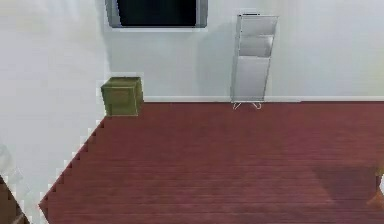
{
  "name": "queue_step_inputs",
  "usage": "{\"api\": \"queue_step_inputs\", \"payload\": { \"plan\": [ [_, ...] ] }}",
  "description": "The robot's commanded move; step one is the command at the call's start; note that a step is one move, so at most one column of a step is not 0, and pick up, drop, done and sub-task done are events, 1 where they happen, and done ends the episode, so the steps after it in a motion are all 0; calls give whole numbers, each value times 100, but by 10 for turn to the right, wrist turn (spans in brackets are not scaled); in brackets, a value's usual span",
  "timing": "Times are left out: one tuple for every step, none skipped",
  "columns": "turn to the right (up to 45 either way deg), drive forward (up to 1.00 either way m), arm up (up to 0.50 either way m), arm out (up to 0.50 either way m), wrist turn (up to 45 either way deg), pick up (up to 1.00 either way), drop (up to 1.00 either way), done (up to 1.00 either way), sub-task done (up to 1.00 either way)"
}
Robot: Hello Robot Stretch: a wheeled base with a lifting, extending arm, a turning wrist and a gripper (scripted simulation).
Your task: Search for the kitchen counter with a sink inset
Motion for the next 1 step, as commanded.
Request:
{"api": "queue_step_inputs", "payload": {
  "plan": [
    [300,0,0,0,0,0,0,0,0]
  ]
}}
